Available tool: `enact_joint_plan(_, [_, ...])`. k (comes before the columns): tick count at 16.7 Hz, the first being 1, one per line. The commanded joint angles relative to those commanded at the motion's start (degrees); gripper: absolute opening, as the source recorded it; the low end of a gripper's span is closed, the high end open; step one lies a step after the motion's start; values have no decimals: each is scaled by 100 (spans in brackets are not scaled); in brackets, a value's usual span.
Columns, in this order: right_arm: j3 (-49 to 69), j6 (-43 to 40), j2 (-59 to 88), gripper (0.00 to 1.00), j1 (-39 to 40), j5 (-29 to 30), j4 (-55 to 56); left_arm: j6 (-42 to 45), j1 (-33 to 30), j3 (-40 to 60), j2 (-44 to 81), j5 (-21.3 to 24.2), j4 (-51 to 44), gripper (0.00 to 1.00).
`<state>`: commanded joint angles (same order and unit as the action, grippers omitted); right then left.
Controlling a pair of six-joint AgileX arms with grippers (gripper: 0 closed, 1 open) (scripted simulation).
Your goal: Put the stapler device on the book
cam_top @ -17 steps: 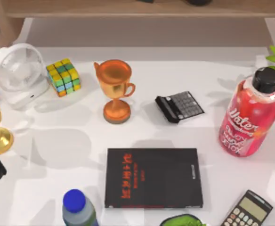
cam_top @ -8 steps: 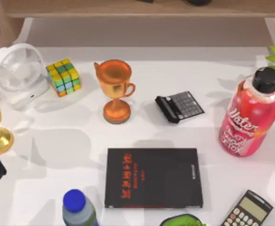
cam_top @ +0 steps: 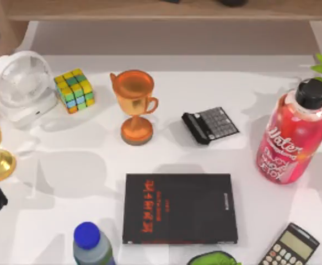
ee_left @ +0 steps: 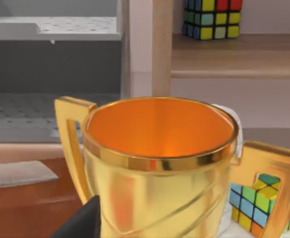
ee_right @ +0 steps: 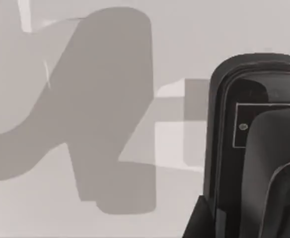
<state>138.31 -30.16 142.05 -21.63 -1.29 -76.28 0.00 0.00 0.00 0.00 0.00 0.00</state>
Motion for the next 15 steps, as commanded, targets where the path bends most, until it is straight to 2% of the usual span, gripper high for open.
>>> enact_joint_plan(7, [-742,1742,-1897,0,919,298,-89,0,0,0,0,0,0,100])
enact_joint_plan(10, [-1199,2742,-2539,0,1700,399,54,0,0,0,0,0,0,100])
enact_joint_plan(15, [-2075,4516,-3115,0,3438,489,576,0,0,0,0,0,0,100])
